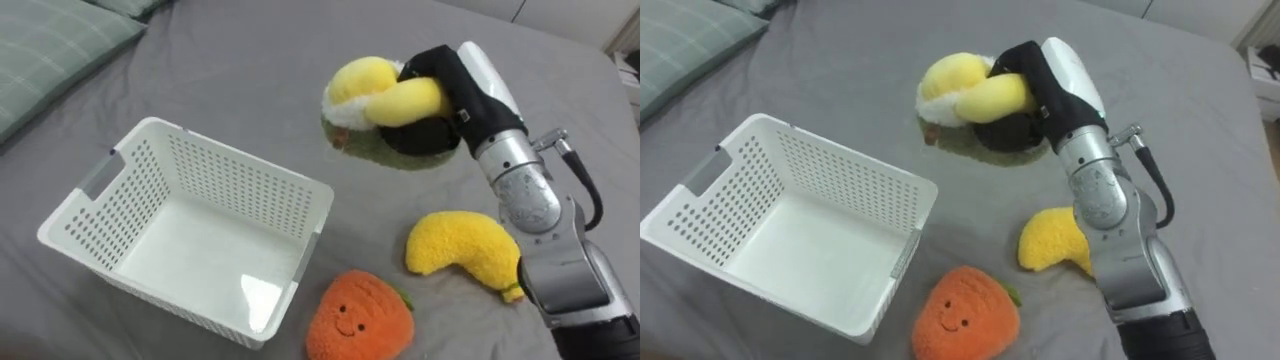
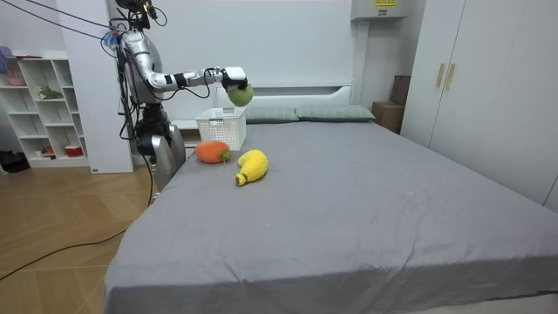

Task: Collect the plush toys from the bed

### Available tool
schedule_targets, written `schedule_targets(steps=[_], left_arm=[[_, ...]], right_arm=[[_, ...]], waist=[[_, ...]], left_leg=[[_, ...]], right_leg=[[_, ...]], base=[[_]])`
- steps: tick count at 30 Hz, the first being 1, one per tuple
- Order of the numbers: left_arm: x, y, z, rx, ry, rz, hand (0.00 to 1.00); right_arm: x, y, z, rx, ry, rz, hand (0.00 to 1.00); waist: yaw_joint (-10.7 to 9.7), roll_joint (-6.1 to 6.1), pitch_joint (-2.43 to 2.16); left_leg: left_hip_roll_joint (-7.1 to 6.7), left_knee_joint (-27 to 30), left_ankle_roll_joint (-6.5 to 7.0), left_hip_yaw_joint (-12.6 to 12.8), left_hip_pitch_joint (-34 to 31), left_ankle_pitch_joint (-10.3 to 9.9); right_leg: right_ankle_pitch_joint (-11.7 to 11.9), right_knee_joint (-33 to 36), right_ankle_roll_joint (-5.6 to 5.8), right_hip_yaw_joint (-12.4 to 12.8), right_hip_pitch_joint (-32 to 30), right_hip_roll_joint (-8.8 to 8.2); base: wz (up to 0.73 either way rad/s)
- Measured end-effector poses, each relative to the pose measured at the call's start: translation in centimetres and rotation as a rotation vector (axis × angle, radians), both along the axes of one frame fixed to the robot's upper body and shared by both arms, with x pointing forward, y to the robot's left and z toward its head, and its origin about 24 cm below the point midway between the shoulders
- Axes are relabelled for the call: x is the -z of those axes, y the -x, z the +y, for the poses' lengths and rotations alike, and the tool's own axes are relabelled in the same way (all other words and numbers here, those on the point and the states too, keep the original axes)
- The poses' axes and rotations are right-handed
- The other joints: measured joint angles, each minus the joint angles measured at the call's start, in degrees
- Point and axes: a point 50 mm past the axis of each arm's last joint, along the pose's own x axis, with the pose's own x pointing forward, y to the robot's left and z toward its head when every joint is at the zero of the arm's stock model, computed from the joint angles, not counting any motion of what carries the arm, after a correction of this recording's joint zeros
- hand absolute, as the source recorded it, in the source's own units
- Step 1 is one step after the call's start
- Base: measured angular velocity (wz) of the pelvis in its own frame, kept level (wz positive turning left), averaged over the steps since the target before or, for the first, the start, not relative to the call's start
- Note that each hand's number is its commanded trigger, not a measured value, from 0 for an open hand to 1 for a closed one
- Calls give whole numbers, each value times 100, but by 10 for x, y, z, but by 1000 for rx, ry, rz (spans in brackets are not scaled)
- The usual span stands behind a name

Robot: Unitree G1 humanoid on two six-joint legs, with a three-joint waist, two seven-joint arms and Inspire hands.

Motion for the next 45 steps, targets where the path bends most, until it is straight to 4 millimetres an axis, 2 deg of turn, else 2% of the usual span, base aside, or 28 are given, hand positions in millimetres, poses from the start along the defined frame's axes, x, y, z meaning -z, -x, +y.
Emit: schedule_targets(steps=[9,14,17,23,29,32,36,38,39,40,45], left_arm=[[0,-7,-2,22,-1,-2,0],[-1,-15,-3,24,0,-18,0],[-1,-15,-4,25,3,-18,0],[0,-15,-8,23,11,-16,0],[1,-17,-11,39,-7,-7,0],[0,-20,-11,58,-11,-10,0],[-1,-27,-12,83,-11,-25,0],[-1,-29,-12,85,-11,-30,0],[-1,-29,-12,85,-11,-30,0],[-1,-29,-12,85,-11,-30,0],[-1,-28,-12,84,-10,-20,0]], right_arm=[[-6,-6,36,-123,4,-8,100],[7,-6,46,-156,20,49,100],[11,-6,52,-155,27,62,100],[22,-3,65,-189,73,105,100],[31,-9,77,-203,78,162,100],[32,-9,83,-222,88,166,100],[39,-12,86,-219,84,204,100],[42,-13,86,-218,84,220,43],[44,-13,86,-218,83,228,9],[44,-13,86,-218,81,231,0],[48,-12,87,-213,79,240,0]], waist=[[177,-11,1],[413,-41,21],[453,-46,23],[730,-36,36],[757,-31,83],[778,-34,81],[870,-50,72],[902,-61,65],[914,-67,67],[915,-70,68],[925,-84,72]], left_leg=[[-4,67,-1,-104,-72,2],[-9,51,-1,-139,-100,1],[-21,66,0,-216,-133,1],[-21,75,0,-236,-131,1],[-50,153,1,-352,-260,1],[-57,176,1,-380,-286,1],[-62,194,3,-397,-283,3],[-68,207,6,-407,-282,5],[-71,213,7,-422,-283,6],[-74,215,9,-428,-283,7],[-89,216,17,-437,-281,11]], right_leg=[[0,-4,0,-151,-22,-13],[0,-11,0,-156,-34,-13],[0,-14,0,-193,-28,-16],[0,-15,0,-238,-18,-22],[-1,-11,1,-314,-38,-45],[-1,-14,2,-317,-42,-46],[-1,-13,2,-439,-36,-61],[-1,-13,2,-460,-31,-67],[-1,-13,2,-467,-29,-70],[-1,-13,2,-472,-29,-73],[-1,-13,3,-494,-28,-89]], base=[[7],[1],[10],[2],[10],[5],[2],[4],[4],[0],[0]])
